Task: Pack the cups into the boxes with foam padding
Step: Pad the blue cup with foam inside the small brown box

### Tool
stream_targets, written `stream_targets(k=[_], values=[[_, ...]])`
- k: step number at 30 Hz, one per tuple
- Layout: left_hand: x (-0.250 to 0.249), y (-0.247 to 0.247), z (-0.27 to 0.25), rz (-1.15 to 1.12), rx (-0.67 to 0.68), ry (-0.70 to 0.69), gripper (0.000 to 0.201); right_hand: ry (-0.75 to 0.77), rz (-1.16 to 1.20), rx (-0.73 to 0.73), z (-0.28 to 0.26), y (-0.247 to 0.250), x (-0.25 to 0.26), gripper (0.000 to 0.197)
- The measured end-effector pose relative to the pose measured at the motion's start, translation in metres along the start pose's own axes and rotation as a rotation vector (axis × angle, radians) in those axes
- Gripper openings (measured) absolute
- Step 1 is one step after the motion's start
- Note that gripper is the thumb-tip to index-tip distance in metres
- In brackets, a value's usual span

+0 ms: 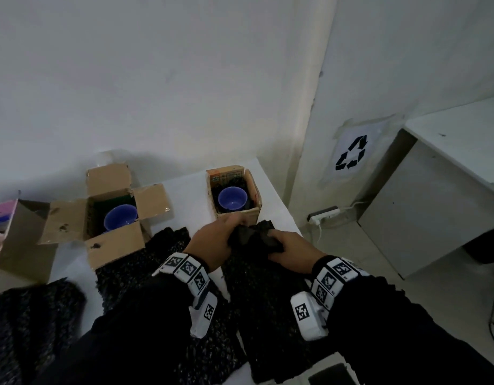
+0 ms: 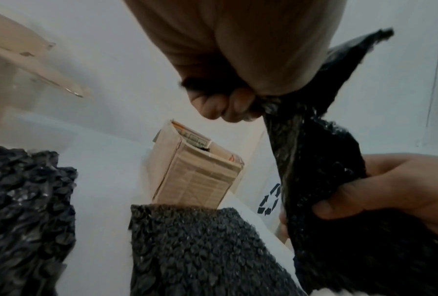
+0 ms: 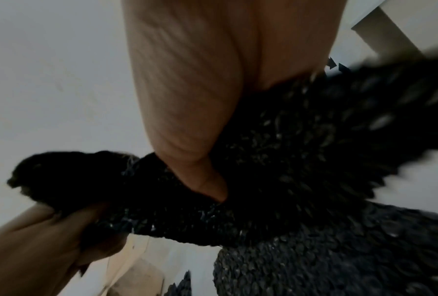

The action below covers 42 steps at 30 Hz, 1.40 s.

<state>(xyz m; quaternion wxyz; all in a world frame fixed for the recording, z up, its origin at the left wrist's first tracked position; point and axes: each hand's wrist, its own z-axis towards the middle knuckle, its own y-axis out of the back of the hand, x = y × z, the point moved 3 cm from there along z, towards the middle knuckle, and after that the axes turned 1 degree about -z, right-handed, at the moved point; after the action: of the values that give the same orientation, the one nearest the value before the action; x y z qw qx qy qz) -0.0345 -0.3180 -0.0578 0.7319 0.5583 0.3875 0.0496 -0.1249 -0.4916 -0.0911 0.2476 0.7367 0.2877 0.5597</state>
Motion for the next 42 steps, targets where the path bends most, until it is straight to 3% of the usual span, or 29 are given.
stream_targets(k=[4,6,8,11,13,15,19,22,26,28,31,33,35,42], values=[[0.007,0.014,-0.004,-0.079,-0.007,-0.090,0.022,-0.010,0.091,-0.003,0.008,0.009,0.006,0.025],[0.008,0.021,-0.006,-0.106,-0.018,-0.121,0.021,-0.006,0.118,0.013,0.012,0.014,0.013,0.020],[0.006,0.027,-0.008,-0.107,-0.038,-0.159,0.030,-0.005,0.134,0.018,0.018,0.019,0.019,0.013],[0.011,0.034,-0.008,-0.116,-0.085,-0.149,0.044,-0.002,0.227,0.044,0.030,0.027,0.031,0.027],[0.017,0.038,-0.004,-0.137,-0.132,-0.108,0.027,0.009,0.308,0.073,0.044,0.033,0.037,0.020],[0.025,0.039,0.002,-0.117,-0.156,-0.057,0.014,0.022,0.221,0.045,0.057,0.045,0.040,0.014],[0.045,0.038,0.016,-0.050,-0.172,-0.002,0.014,0.107,-0.074,-0.109,0.083,0.074,0.037,0.029],[0.058,0.037,0.024,0.058,-0.233,-0.002,0.020,0.139,-0.269,-0.218,0.110,0.084,0.040,0.014],[0.070,0.028,0.036,0.177,-0.225,-0.023,0.024,0.152,-0.263,-0.493,0.138,0.086,0.047,0.016],[0.079,0.016,0.041,0.244,-0.173,-0.023,0.030,0.190,-0.217,-0.529,0.152,0.080,0.052,0.019],[0.082,0.004,0.045,0.328,-0.100,-0.061,0.034,0.282,-0.179,-0.472,0.173,0.062,0.061,0.021],[0.080,0.003,0.046,0.415,-0.105,-0.091,0.031,0.329,-0.173,-0.413,0.183,0.049,0.064,0.023],[0.080,0.002,0.046,0.487,-0.124,-0.062,0.041,0.335,-0.150,-0.373,0.195,0.038,0.064,0.024],[0.087,-0.014,0.044,0.390,-0.159,-0.178,0.035,0.365,-0.211,-0.147,0.215,0.012,0.057,0.019]])
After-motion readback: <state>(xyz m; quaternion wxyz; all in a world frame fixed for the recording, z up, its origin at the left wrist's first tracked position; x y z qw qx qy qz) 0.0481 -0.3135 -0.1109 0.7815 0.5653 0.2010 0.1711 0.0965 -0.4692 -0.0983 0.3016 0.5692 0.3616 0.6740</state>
